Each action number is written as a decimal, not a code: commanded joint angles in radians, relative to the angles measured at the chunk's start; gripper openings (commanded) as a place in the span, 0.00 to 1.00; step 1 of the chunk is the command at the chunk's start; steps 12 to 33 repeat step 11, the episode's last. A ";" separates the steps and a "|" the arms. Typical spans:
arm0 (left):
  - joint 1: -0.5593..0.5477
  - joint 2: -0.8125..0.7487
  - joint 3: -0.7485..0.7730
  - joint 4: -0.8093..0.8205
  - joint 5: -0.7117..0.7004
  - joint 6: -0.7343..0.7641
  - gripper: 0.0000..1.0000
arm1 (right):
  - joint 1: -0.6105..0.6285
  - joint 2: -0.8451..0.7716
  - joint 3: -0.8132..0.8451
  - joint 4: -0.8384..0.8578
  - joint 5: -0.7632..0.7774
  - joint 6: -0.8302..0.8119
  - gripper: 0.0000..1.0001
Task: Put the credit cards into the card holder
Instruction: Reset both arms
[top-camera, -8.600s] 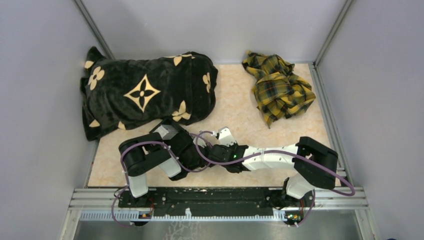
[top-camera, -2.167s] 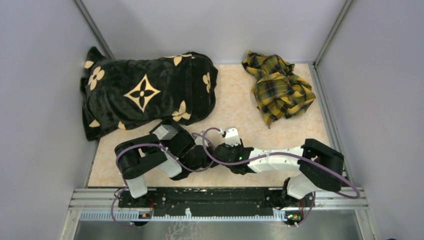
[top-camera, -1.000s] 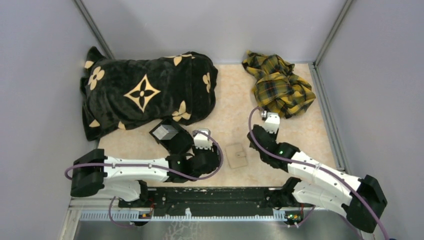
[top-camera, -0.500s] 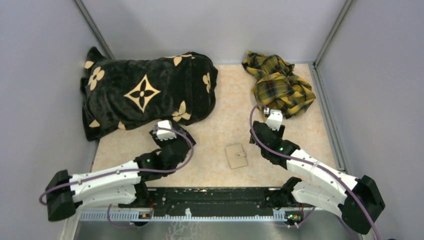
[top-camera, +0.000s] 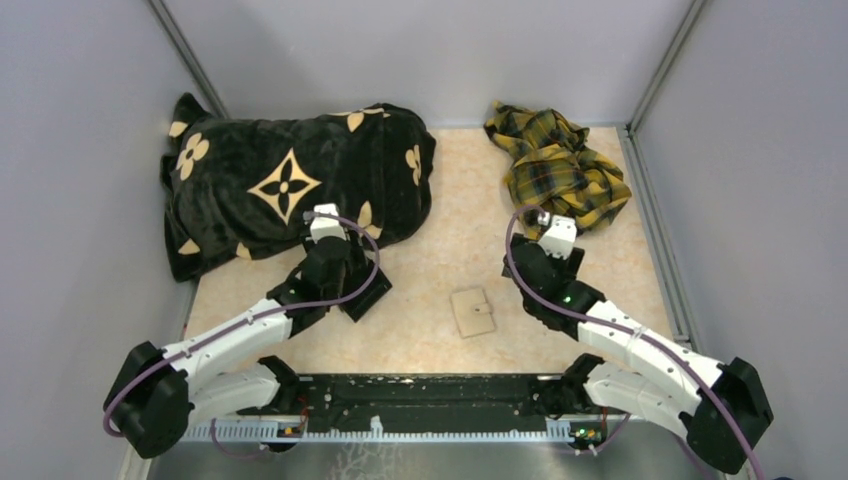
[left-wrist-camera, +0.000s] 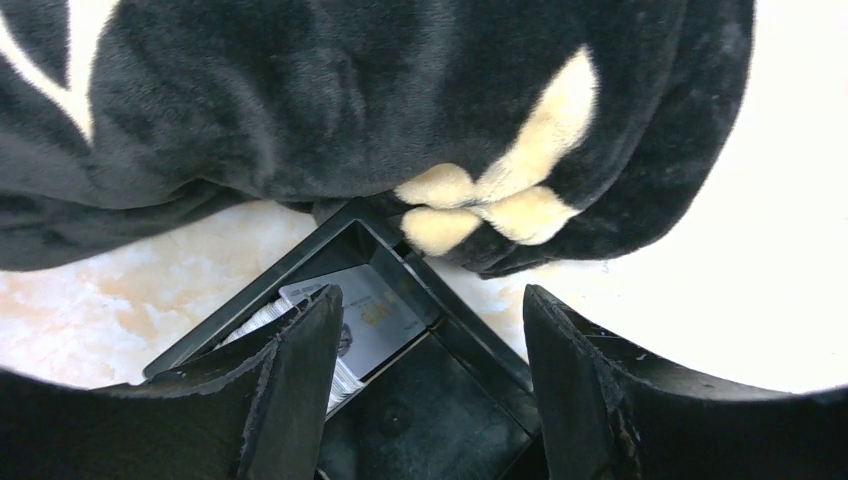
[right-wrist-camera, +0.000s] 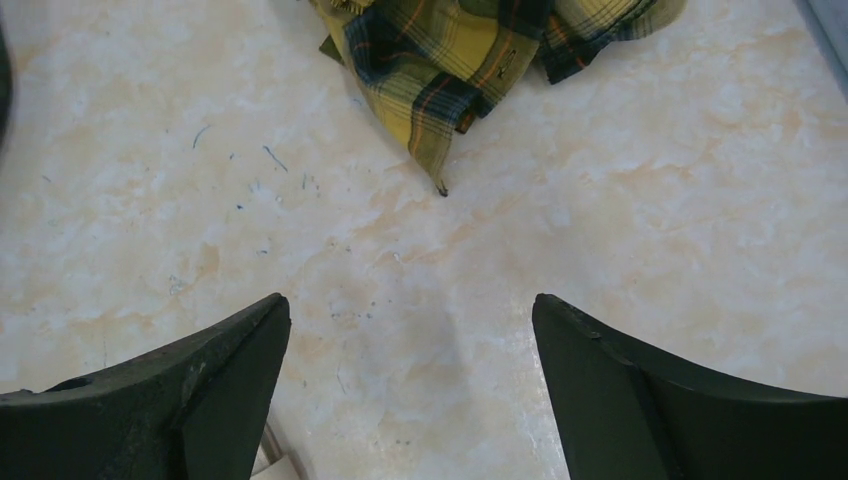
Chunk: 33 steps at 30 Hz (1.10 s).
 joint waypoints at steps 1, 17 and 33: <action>0.031 -0.027 0.010 0.064 0.086 0.019 0.73 | -0.007 -0.049 0.079 -0.026 0.095 0.037 0.94; 0.042 -0.069 -0.027 0.074 0.079 -0.009 0.72 | -0.007 -0.046 0.145 -0.129 0.159 0.098 0.95; 0.042 -0.069 -0.027 0.074 0.079 -0.009 0.72 | -0.007 -0.046 0.145 -0.129 0.159 0.098 0.95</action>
